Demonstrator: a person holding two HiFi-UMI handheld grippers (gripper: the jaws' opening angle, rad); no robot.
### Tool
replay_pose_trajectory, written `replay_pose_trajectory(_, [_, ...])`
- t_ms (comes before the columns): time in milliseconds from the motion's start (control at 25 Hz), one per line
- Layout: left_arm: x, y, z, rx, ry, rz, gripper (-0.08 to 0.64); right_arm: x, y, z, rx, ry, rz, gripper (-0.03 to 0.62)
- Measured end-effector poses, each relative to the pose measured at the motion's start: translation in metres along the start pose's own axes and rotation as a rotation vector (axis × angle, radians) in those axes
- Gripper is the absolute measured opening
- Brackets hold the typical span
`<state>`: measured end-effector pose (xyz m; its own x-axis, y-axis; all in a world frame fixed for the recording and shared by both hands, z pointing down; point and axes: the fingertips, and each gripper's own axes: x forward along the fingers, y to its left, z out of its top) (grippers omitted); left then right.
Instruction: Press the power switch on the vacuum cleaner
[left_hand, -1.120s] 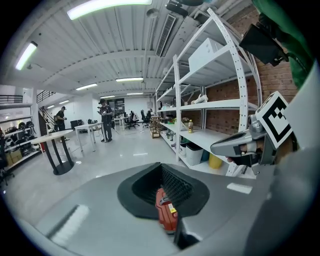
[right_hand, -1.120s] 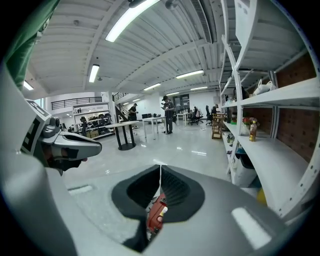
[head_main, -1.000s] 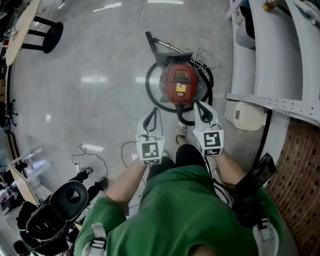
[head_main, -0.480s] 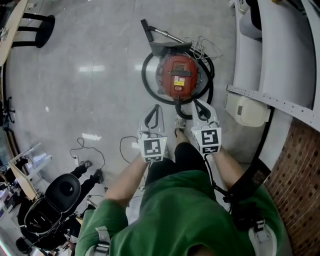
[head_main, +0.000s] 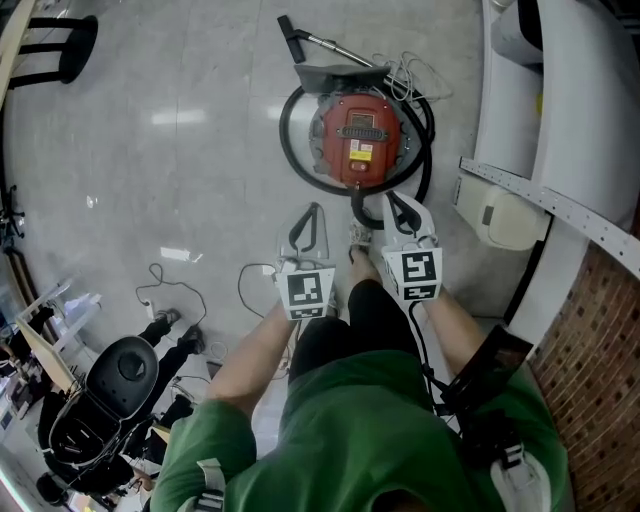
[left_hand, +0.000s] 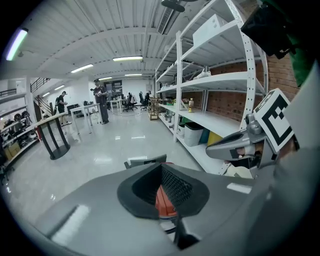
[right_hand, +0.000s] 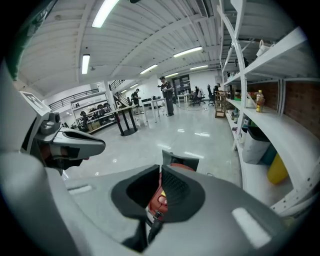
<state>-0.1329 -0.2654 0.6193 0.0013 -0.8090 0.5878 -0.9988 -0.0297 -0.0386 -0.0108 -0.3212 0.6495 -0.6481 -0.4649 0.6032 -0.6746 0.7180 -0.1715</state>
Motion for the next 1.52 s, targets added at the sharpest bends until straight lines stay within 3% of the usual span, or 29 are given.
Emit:
replay_pose_trajectory(840, [0.055, 0.003, -0.070, -0.029, 0.118, -0.030, 0.008, 0.069, -0.012, -0.071, 0.037, 0.113, 0.026, 0.032])
replay_pose_trajectory(1520, [0.093, 0.006, -0.113, -0.052, 0.169, -0.043, 0.008, 0.118, -0.018, -0.122, 0.008, 0.193, 0.052, 0.032])
